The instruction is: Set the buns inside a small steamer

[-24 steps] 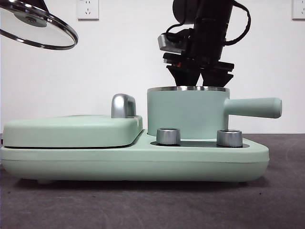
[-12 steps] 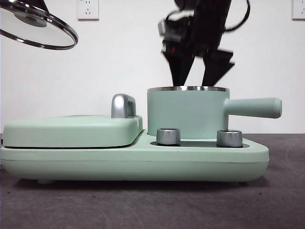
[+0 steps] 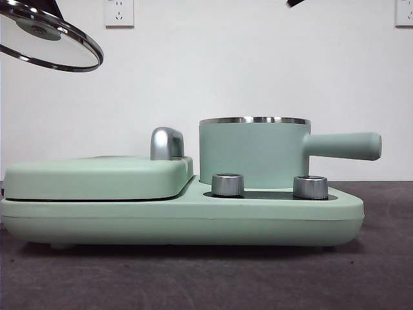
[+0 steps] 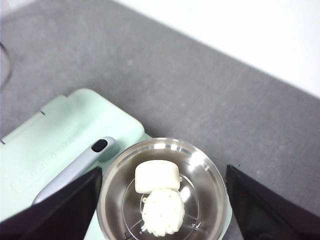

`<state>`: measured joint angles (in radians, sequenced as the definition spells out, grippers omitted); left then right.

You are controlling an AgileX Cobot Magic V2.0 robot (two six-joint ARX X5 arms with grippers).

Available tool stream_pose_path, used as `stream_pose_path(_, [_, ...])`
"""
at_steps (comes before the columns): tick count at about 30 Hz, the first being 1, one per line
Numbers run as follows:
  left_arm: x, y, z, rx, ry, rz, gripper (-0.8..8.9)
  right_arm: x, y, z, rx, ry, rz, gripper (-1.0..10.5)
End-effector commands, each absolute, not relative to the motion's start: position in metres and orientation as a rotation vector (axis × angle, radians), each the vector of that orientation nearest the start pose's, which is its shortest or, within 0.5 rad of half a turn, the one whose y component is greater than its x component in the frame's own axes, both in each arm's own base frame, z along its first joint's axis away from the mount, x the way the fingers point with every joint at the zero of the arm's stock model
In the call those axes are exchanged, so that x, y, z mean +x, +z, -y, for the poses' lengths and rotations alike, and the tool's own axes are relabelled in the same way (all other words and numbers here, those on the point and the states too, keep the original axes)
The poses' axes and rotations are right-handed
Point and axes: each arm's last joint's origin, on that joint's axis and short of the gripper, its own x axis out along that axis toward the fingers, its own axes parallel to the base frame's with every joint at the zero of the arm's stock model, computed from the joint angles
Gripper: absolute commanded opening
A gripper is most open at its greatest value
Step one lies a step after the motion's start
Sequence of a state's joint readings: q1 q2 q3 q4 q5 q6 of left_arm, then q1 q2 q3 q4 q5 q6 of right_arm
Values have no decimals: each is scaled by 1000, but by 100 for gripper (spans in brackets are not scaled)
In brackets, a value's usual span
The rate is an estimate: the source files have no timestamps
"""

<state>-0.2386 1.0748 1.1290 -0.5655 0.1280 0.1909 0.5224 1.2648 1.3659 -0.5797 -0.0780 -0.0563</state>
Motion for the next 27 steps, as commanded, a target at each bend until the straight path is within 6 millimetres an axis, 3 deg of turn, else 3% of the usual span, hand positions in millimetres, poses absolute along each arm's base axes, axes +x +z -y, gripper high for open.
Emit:
stream_pose_path(1, [213, 369, 56, 214, -406, -434, 17, 211, 380, -126, -152, 609, -419, 388])
stream_pose_path(12, [212, 368, 58, 193, -446, -442, 17, 147, 301, -89, -125, 600, -479, 387])
stream_pose_path(15, [212, 368, 61, 171, -477, -445, 17, 132, 288, -80, -108, 596, -476, 387])
stream_pose_path(20, [212, 365, 72, 166, -529, -458, 17, 108, 289, -65, -72, 590, -435, 387])
stream_pose_path(27, [224, 359, 108, 147, -646, -429, 17, 84, 296, -51, -10, 579, -371, 387])
